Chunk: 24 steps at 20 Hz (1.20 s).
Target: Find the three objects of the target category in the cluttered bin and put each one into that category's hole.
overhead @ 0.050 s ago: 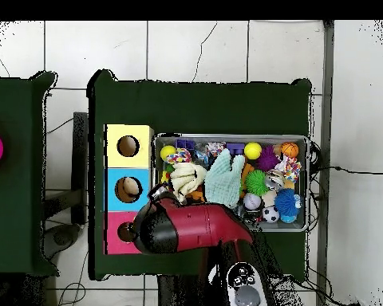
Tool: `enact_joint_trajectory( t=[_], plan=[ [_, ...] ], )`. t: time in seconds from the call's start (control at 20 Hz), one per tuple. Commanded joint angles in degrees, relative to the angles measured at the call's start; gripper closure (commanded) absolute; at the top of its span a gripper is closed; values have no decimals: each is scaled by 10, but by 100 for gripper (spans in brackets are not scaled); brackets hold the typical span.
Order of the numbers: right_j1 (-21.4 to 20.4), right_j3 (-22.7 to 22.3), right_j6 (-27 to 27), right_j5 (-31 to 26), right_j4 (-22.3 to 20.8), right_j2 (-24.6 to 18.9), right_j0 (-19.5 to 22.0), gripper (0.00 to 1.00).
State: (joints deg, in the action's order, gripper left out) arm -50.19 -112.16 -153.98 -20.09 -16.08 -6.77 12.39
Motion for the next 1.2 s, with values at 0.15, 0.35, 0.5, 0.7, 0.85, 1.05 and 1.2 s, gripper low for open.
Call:
enact_joint_trajectory(
  t=[0.15, 0.35, 0.5, 0.7, 0.85, 1.05, 1.2],
  plan=[
    [17, -30, 22, -68, -46, 6, -56, 0],
    [35, -35, -70, -75, -20, 72, -130, 0],
    [55, -39, -93, -61, 3, 93, -158, 0],
    [74, -41, -98, -43, 26, 108, -178, 0],
    [74, -34, -82, -50, 35, 115, -176, 0],
    [75, -31, -69, -50, 42, 122, -174, 0],
    [78, -29, -65, -48, 46, 125, -174, 0]
  ],
)
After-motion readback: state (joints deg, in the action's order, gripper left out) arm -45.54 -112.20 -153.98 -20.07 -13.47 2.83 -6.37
